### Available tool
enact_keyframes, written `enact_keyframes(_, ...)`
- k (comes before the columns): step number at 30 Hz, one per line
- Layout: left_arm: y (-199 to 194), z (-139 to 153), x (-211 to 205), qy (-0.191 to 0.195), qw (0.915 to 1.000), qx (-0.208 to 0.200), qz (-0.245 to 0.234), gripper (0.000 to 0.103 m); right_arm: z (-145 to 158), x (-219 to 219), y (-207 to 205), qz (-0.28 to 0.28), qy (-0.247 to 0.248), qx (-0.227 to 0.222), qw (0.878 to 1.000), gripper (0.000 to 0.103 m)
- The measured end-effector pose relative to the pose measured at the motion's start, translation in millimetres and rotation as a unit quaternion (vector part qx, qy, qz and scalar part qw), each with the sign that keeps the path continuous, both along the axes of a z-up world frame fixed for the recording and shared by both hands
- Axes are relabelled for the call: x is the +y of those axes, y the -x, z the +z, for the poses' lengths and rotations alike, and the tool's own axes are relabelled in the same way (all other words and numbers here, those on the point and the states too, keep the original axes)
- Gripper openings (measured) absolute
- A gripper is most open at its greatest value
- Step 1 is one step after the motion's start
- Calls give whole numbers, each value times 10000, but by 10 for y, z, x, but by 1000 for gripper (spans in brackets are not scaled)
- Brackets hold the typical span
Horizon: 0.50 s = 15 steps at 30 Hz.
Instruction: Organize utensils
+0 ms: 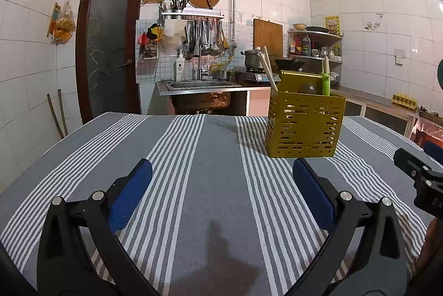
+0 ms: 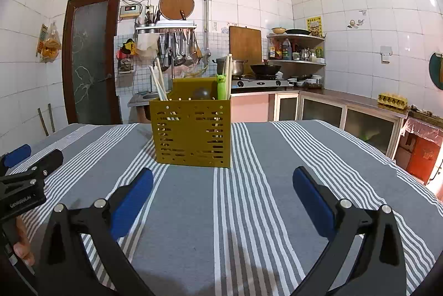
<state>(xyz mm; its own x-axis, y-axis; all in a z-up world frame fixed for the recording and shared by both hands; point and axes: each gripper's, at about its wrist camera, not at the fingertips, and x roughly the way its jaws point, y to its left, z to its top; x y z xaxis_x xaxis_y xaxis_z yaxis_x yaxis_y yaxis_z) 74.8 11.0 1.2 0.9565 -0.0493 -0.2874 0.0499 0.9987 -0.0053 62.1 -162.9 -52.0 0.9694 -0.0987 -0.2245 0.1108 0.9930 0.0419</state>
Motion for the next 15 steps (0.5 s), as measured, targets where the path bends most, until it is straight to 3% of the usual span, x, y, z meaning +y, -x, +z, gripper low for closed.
enact_keyframes(15, 15, 10, -16, -38, 10000, -60, 20, 98, 6, -7, -11, -35, 12, 20, 10000, 99)
